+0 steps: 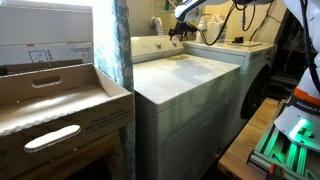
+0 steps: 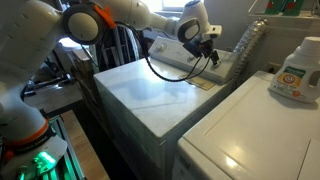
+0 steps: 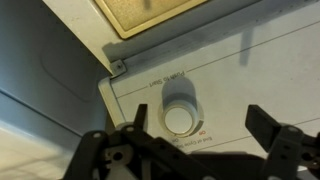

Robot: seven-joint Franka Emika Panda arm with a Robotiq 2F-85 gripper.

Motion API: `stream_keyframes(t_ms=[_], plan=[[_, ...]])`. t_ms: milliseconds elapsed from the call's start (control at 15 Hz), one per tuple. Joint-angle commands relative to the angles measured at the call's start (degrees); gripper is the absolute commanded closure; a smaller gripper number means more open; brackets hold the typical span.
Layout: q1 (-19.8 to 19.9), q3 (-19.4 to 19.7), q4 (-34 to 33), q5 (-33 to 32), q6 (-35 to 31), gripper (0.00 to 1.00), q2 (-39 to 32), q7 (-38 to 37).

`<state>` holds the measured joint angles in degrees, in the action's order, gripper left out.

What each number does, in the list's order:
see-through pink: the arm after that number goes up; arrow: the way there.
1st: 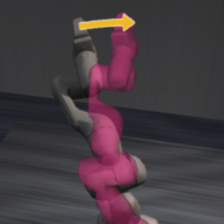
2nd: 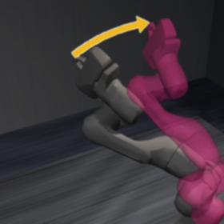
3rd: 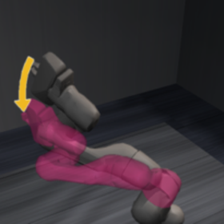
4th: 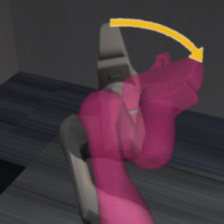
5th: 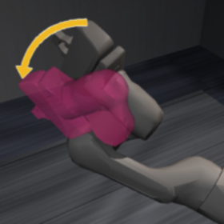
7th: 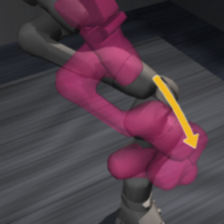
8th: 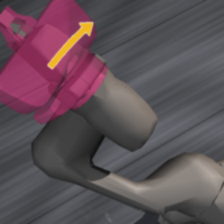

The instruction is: Turn the right knob of the washing on the left anticlockwise once

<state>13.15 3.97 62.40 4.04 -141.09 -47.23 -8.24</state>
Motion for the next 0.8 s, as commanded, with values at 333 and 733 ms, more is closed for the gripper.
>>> stream_keyframes(t_ms=[333, 733], plan=[[1.49, -0.85, -0.76, 0.21, -4.36, 0.0, -2.42, 3.48], [2.12, -1.13, -2.52, 1.36, -6.35, 0.26, -4.18, 5.35]])
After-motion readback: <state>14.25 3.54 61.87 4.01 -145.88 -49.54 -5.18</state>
